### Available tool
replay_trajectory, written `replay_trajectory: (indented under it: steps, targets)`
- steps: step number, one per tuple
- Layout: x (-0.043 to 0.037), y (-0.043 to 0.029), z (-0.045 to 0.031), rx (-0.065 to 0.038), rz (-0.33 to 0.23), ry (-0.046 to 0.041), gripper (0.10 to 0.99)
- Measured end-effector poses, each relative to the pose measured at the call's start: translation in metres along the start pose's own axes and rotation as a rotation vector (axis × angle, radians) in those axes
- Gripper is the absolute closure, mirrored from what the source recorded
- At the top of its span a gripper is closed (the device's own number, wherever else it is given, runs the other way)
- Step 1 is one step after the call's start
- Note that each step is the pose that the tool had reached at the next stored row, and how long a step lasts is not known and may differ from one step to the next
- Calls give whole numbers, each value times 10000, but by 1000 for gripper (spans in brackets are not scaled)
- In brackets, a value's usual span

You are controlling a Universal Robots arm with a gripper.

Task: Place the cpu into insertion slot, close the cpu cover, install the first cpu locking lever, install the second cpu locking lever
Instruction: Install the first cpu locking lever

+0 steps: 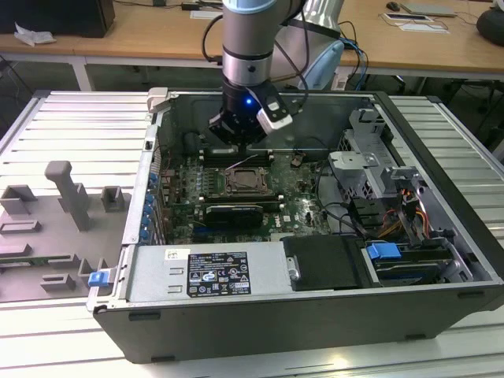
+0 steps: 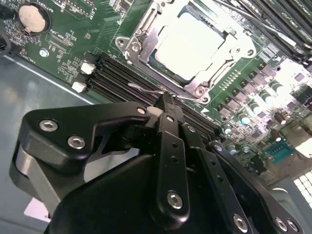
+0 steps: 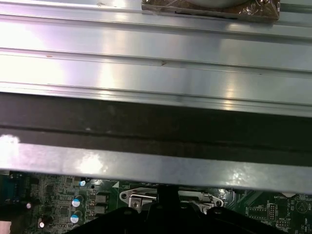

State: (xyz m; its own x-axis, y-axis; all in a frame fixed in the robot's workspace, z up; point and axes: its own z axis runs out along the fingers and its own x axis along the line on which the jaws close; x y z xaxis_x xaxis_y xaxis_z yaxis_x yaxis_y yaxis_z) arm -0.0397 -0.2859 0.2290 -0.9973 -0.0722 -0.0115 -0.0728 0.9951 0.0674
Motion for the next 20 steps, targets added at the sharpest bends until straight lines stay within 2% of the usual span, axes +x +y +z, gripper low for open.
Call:
replay_trajectory:
  steps: [10,12,14,18,19,20]
  targets:
    - [-75,0,57,-6,-32,2,980]
    - [-82,-2,66,-91,-31,-3,980]
    - [-88,-13,74,-259,-28,-17,980]
    - [-94,-40,82,-279,19,-23,980]
    - [-94,-43,83,-301,35,-26,980]
    - [-94,-47,85,-384,46,-31,980]
